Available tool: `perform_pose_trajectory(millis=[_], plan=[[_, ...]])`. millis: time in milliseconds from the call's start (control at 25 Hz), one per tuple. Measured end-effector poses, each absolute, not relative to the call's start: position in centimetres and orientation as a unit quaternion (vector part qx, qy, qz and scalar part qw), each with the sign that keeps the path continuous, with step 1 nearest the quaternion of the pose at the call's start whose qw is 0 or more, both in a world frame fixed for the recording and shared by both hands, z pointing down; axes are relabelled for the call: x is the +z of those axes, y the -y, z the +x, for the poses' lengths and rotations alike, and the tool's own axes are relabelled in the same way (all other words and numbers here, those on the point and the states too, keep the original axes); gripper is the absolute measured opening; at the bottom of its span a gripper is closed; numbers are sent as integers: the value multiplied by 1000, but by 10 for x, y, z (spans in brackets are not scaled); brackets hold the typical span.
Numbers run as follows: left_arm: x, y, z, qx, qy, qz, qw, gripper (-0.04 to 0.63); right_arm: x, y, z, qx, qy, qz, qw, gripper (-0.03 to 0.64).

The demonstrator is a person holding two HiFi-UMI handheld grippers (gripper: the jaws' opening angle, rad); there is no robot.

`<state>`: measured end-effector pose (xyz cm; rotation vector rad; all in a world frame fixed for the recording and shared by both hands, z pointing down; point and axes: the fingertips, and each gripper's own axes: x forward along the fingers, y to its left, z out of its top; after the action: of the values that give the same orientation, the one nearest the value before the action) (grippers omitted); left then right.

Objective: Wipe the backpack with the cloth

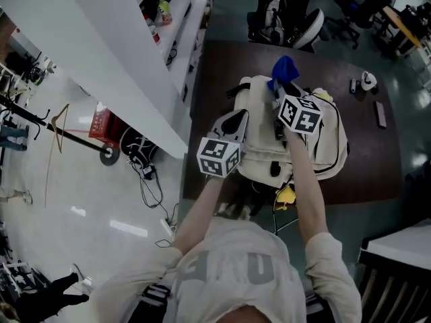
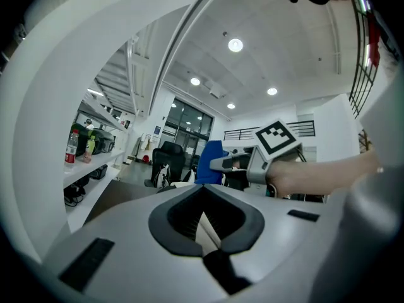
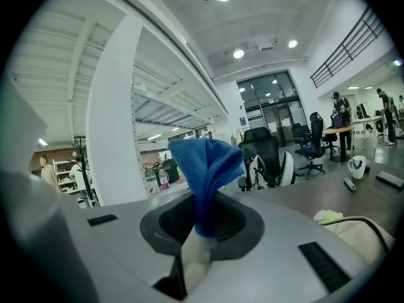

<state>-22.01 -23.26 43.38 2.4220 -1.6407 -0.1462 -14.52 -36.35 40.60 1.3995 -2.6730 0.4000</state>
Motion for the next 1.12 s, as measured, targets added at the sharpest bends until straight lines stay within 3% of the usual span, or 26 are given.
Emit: perform_pose_trajectory(millis=[680,1120], plan=[[424,224,-216,-55,555,824,100,-2,422,240,-113,172,879,445,15,43],[420,219,-213,-57,550,828,97,-2,451,166,-110,195,879,433,48,43]])
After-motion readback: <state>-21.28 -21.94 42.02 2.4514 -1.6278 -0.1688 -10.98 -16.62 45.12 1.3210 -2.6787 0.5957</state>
